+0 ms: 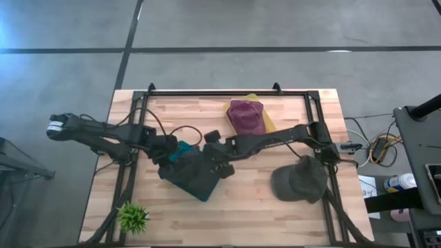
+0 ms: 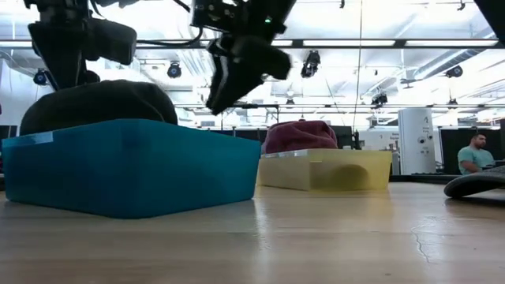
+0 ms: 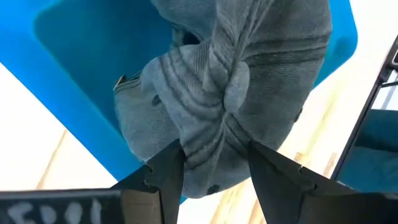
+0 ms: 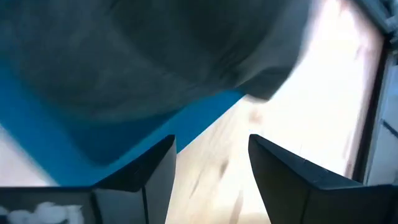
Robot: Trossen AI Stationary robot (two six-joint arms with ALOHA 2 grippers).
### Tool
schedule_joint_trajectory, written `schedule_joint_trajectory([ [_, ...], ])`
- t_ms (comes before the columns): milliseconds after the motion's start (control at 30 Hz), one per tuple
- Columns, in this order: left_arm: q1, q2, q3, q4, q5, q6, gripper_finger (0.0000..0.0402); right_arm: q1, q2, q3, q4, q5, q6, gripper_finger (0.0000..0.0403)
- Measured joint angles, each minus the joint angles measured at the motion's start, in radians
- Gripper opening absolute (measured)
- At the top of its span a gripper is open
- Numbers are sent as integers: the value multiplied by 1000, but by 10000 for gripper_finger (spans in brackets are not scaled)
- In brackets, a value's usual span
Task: Pick & Place hat
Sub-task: Put the left black cap into the blue bin
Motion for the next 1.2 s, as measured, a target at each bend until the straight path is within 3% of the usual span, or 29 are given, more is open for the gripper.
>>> schedule_joint_trajectory([
  [233,-2,-60,50,-4,9,-76,170,-62,0,-10,163,-137,26,196],
  [833,-107,-112,74,-4,-29,-211,170,-72,121,-13,296,-229,-97,196],
  [967,-128,-114,86,-3,-67,-235,170,-71,143,-13,309,-295,-136,196],
  [1200,-152,-114,121,-12,-74,-274,170,-68,174,-13,294,-298,-130,196],
])
